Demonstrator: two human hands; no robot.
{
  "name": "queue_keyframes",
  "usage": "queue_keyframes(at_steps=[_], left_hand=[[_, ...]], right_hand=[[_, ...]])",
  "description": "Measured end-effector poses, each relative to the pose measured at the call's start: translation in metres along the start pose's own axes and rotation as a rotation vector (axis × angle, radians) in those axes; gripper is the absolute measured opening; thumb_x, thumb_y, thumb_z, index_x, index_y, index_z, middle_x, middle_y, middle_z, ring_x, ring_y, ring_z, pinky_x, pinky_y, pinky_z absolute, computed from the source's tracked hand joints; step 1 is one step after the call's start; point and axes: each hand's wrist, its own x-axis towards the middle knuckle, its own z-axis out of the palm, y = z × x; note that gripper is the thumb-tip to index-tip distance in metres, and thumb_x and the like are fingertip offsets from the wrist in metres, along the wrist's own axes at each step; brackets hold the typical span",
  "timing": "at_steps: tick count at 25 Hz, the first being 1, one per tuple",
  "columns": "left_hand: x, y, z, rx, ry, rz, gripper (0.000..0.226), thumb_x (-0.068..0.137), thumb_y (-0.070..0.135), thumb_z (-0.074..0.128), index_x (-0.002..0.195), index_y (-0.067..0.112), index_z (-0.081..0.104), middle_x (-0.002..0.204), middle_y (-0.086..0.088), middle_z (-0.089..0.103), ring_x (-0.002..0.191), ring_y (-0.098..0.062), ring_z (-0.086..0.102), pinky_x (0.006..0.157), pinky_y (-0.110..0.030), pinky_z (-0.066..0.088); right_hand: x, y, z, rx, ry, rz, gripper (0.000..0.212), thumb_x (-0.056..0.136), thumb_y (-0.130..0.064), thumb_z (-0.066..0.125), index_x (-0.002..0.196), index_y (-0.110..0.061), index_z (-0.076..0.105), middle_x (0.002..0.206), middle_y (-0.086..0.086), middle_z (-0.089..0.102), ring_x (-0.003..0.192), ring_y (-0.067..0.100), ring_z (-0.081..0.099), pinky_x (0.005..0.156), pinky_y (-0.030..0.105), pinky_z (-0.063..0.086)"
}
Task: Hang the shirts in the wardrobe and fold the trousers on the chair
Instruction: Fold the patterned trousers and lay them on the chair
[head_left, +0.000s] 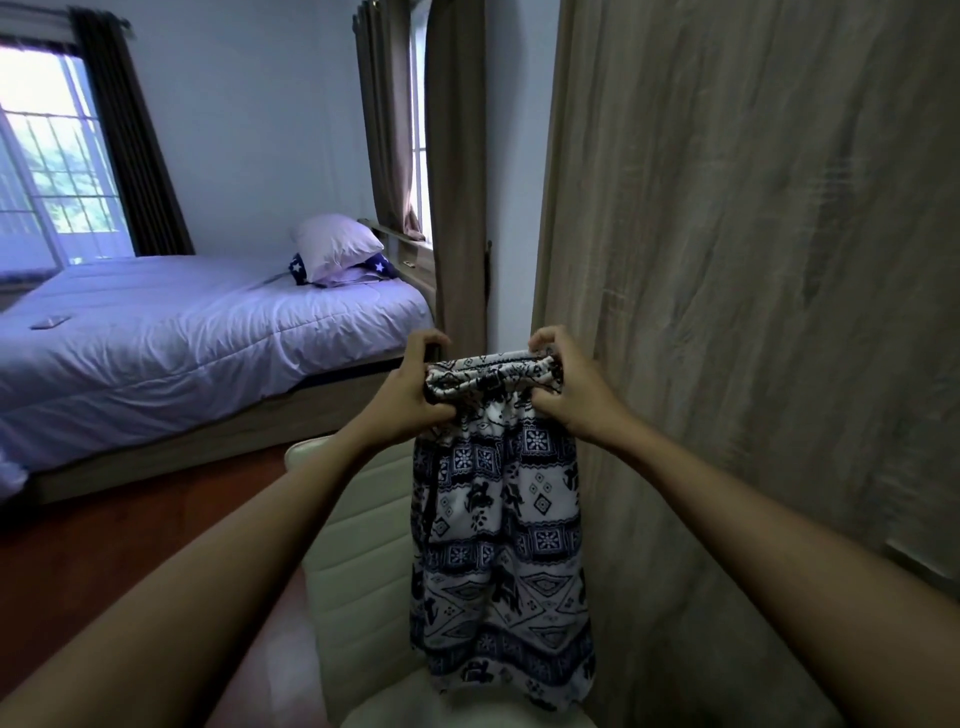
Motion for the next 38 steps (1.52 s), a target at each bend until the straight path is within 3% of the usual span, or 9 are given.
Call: queue_keyframes(at_steps=[4,9,13,15,21,26,30,33,38], left_hand=[[0.002,-0.018,0.009,-0.03,0.063,-0.113,0.06,0.059,0.018,0.067,0.117,0.017,0.051,0.105,-0.004,0.063,0.092,-0.023,0.062,0.084,-0.041,0.052],[-0.034,-0.008,0.031,0.008,0.133,-0.064,0.038,0.068,0.01,0.075,0.103,0.019,0.063,0.088,0.006,0.066,0.078,-0.001,0.058,0.073,-0.014,0.046],[-0.126,-0.025,0.086,-0.001,0.044,-0.098,0.033,0.072,0.022,0.068,0.104,0.017,0.062,0.095,0.007,0.064,0.082,0.001,0.055,0.073,-0.013,0.042],[-0.19,-0.036,0.124,-0.044,-0.067,-0.156,0.033,0.072,0.023,0.069,0.103,0.026,0.058,0.1,0.013,0.062,0.09,0.005,0.055,0.077,-0.014,0.042],[-0.361,-0.064,0.225,-0.156,-0.341,-0.4,0.037,0.072,0.025,0.072,0.104,0.029,0.053,0.11,0.012,0.06,0.101,-0.012,0.059,0.083,-0.029,0.048],[-0.415,-0.074,0.266,-0.329,-0.423,-0.695,0.043,0.07,0.021,0.062,0.104,0.038,0.043,0.094,0.014,0.06,0.074,-0.004,0.057,0.066,-0.03,0.05],[-0.408,-0.101,0.288,-0.414,-0.239,-0.885,0.05,0.082,0.005,0.064,0.117,0.03,0.039,0.089,-0.003,0.064,0.075,-0.024,0.067,0.062,-0.046,0.056],[-0.389,-0.125,0.302,-0.382,-0.215,-0.993,0.049,0.091,0.013,0.06,0.127,0.027,0.03,0.071,-0.01,0.051,0.046,-0.013,0.048,0.048,-0.041,0.051],[-0.386,-0.165,0.329,-0.286,-0.398,-1.083,0.062,0.089,0.033,0.062,0.138,0.022,0.025,0.136,-0.012,0.046,0.114,-0.027,0.053,0.096,-0.044,0.047]], right_hand=[[-0.001,0.015,0.012,-0.117,0.058,-0.053,0.047,0.074,0.008,0.057,0.116,-0.013,0.052,0.103,-0.002,0.057,0.086,0.011,0.054,0.069,0.019,0.041],[-0.038,0.035,0.018,-0.129,0.111,-0.138,0.037,0.076,0.008,0.06,0.108,-0.008,0.055,0.103,0.002,0.057,0.09,0.004,0.05,0.075,0.003,0.034],[-0.13,0.082,0.053,-0.188,0.003,-0.116,0.038,0.073,0.0,0.063,0.109,-0.009,0.054,0.104,0.005,0.061,0.096,0.021,0.055,0.08,0.031,0.041],[-0.189,0.112,0.082,-0.203,-0.087,-0.094,0.039,0.071,-0.006,0.064,0.108,-0.014,0.053,0.103,0.007,0.063,0.095,0.02,0.052,0.08,0.034,0.037],[-0.357,0.17,0.161,-0.036,-0.327,0.187,0.055,0.061,0.003,0.07,0.104,-0.026,0.049,0.096,0.006,0.066,0.091,0.022,0.061,0.079,0.033,0.048],[-0.407,0.191,0.179,0.165,-0.399,0.53,0.035,0.078,-0.006,0.064,0.11,-0.018,0.059,0.102,-0.005,0.061,0.094,0.005,0.056,0.079,0.0,0.038],[-0.395,0.216,0.196,0.313,-0.347,0.81,0.039,0.084,-0.001,0.064,0.117,-0.016,0.052,0.097,-0.002,0.063,0.095,0.017,0.061,0.077,0.025,0.052],[-0.377,0.24,0.211,0.314,-0.262,0.891,0.03,0.088,-0.01,0.062,0.112,-0.022,0.048,0.091,0.015,0.064,0.088,0.028,0.063,0.076,0.036,0.052],[-0.385,0.274,0.239,0.217,-0.33,1.007,0.031,0.091,-0.008,0.058,0.12,-0.013,0.049,0.104,0.015,0.06,0.094,0.032,0.06,0.067,0.028,0.05]])
